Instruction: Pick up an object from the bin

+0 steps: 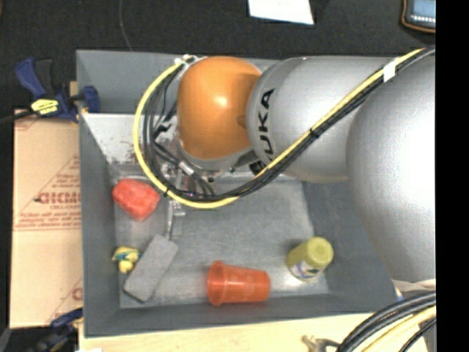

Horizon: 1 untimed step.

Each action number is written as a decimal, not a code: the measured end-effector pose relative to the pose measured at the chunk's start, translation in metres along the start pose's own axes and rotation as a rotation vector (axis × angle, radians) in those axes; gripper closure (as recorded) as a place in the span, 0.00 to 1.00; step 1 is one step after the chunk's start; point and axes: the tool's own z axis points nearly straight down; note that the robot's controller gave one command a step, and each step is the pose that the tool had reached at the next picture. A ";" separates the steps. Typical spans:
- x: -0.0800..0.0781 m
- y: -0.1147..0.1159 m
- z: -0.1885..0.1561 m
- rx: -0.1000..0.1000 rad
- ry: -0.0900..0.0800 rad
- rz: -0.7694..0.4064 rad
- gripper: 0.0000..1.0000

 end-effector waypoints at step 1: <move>-0.002 -0.001 -0.004 -0.001 -0.008 0.004 0.00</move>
Offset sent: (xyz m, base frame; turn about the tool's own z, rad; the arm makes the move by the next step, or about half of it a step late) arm 0.0587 0.0175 -0.1133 -0.5377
